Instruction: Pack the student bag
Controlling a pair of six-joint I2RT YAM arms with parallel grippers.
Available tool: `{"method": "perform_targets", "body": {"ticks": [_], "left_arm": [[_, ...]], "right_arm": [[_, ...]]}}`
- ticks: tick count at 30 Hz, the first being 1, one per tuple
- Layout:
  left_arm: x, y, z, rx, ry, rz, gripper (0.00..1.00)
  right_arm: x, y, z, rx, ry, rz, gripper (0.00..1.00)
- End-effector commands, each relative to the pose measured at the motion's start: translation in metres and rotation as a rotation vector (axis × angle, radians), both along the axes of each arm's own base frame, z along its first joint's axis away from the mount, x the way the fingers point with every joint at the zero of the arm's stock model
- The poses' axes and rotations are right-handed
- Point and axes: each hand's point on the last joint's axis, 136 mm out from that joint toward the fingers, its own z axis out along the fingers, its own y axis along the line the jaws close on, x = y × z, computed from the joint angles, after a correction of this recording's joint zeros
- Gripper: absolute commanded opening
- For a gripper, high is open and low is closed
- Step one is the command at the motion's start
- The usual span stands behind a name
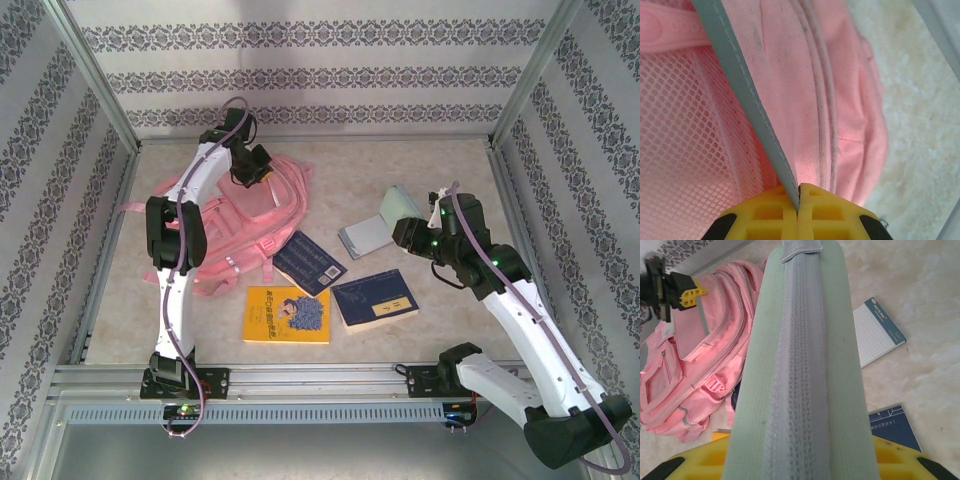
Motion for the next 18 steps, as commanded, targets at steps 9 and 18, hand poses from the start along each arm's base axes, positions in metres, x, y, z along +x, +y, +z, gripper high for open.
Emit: {"method": "perform_targets", "body": {"ticks": [9,18], "left_arm": [[-0.100,-0.014,0.199,0.032,-0.343,-0.327,0.00],[-0.159,-0.026,0.222,-0.013,-0.395,-0.531,0.00]], "right_arm": [[0.036,0.039,0.041,0.014,-0.113,0.111,0.30],[0.053,0.129,0.049,0.297,-0.043,0.440,0.33]]}}
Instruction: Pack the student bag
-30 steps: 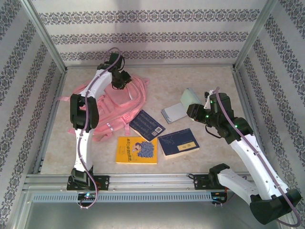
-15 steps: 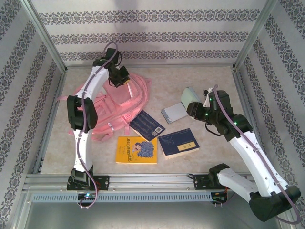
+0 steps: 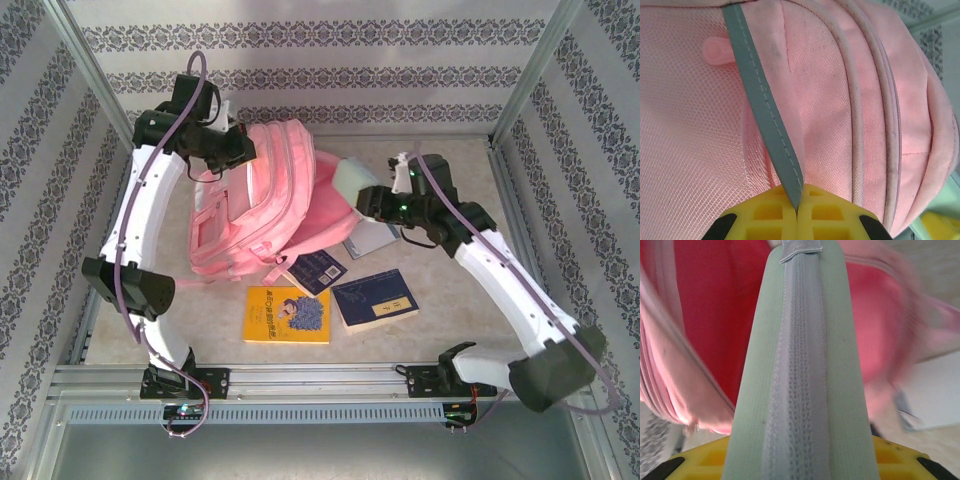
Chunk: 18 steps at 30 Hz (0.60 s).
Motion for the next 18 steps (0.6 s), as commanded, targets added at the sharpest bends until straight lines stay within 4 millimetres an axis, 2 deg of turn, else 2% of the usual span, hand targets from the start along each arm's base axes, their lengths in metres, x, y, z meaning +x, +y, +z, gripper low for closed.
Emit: {"method": "perform_targets", "body": {"ticks": [1,7,11,13,15,18], "left_arm": [[-0.024,-0.020,0.024,-0.054,-0.086,-0.155,0.00],[-0.040,-0.033,0.023,-0.095,-0.078,-0.222,0.00],[-0.046,-0.030,0.012,-0.082,-0.041,-0.210,0.00],[-0.046,-0.019,0.008,-0.024,-0.029,-0.156,0.23],[-0.048,-0.009,0.012,0.031,-0.039,-0.113,0.36],[-0.053,-0.003,0.023,0.057,-0.038,-0.059,0.50]], "right_arm": [[-0.002,0.044,0.012,0.163,0.033,0.181,0.33],[0.007,0.080,-0.004,0.301,0.135,0.283,0.32],[0.015,0.101,0.000,0.403,0.179,0.295,0.32],[0.015,0.109,0.011,0.454,0.177,0.299,0.32],[0.013,0.116,0.023,0.498,0.175,0.301,0.31],[0.005,0.130,0.032,0.547,0.192,0.326,0.31]]}}
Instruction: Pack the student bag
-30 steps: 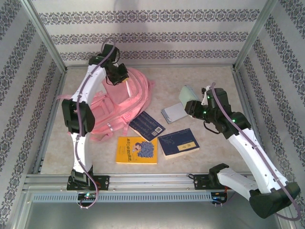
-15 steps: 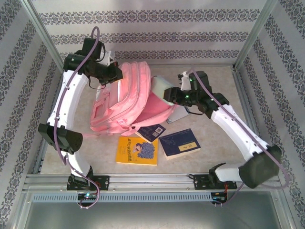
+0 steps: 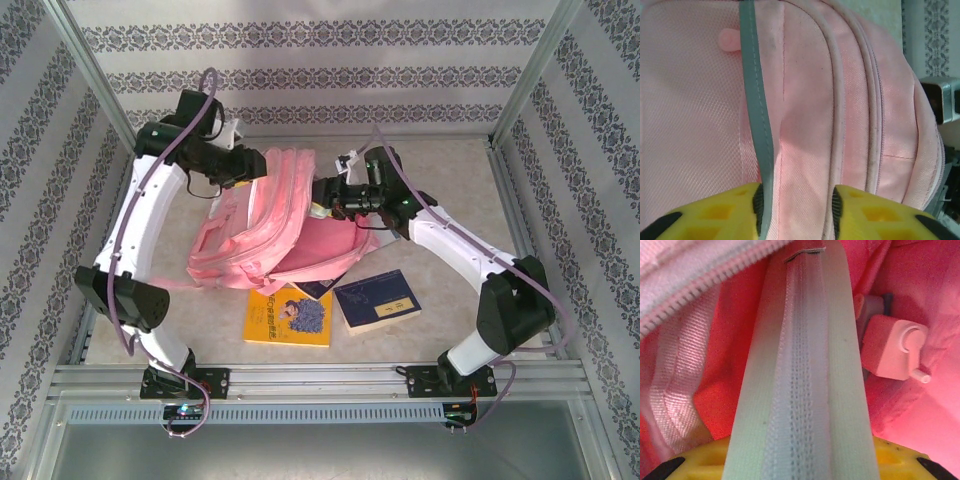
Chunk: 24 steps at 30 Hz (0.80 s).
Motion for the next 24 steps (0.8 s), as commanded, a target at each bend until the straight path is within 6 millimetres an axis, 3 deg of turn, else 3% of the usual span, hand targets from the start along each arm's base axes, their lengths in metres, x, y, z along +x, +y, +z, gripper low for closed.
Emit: {"method": "perform_targets", "body": {"ticks": [1,5,8,11,14,24], "left_arm": [[-0.021,0.004,0.037,0.046,-0.072,0.033,0.53],[-0.037,-0.022,0.040,0.087,-0.050,-0.034,0.61],[-0.045,-0.040,0.030,0.121,-0.024,-0.079,0.65],[-0.048,-0.045,0.014,0.217,-0.001,-0.103,0.67],[-0.047,-0.043,0.007,0.311,0.004,-0.105,0.67],[-0.046,-0.010,-0.012,0.577,0.026,-0.017,0.66]], "right_arm": [[-0.015,0.028,0.046,0.170,-0.060,0.083,0.31],[-0.025,0.045,0.044,0.179,-0.036,0.113,0.30],[-0.026,0.051,0.043,0.176,-0.031,0.113,0.30],[-0.027,0.054,0.044,0.176,-0.034,0.111,0.29],[-0.029,0.056,0.045,0.170,-0.036,0.116,0.28],[-0.038,0.064,0.027,0.152,-0.014,0.121,0.27]]}}
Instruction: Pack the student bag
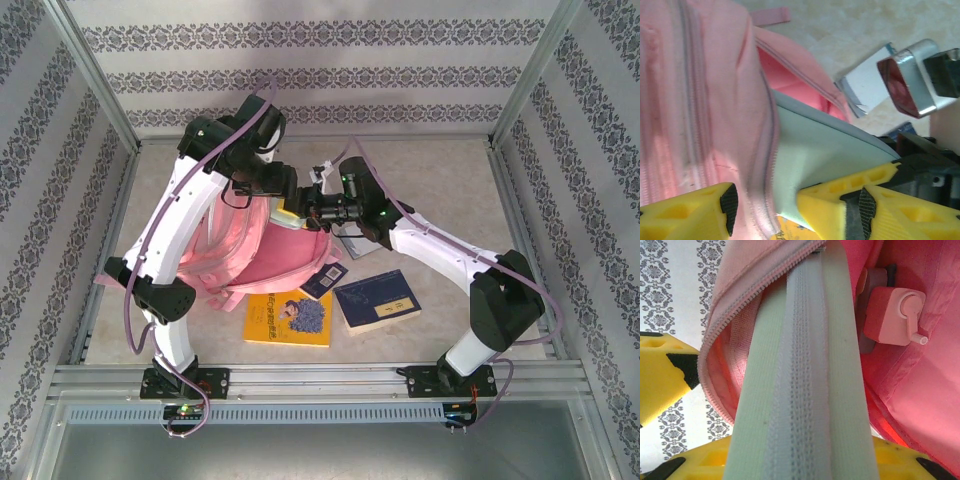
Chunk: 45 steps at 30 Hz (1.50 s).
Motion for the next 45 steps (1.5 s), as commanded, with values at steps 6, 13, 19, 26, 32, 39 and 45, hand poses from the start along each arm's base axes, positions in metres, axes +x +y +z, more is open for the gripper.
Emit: {"method": "perform_targets", "body": {"ticks": [6,13,19,26,32,39,45], "left_arm": [[-0.013,0.032,-0.009,0.196,0.021,0.053,0.63],[-0.005,0.033,-0.023,0.234,0.031,0.057,0.57],[0.005,0.014,-0.035,0.186,0.053,0.009,0.27],[0.005,-0.012,-0.019,-0.010,-0.001,-0.083,0.00],[-0.003,0.007,0.026,0.019,-0.116,-0.108,0.00],[-0.026,0.032,0.068,0.066,-0.247,-0.155,0.00],[-0.043,0.037,0.084,0.053,-0.303,-0.219,0.00]], "right_arm": [[-0.010,0.015,0.019,0.082,-0.091,0.048,0.26],[-0.009,0.017,0.018,0.093,-0.086,0.049,0.25],[-0.010,0.018,0.017,0.097,-0.086,0.049,0.24],[-0.011,0.014,0.012,0.080,-0.095,0.038,0.23],[-0.009,-0.005,-0.007,-0.049,-0.136,0.014,0.23],[-0.014,-0.028,-0.043,-0.217,-0.139,0.028,0.23],[-0.010,-0.041,-0.066,-0.356,-0.140,0.021,0.22]]}}
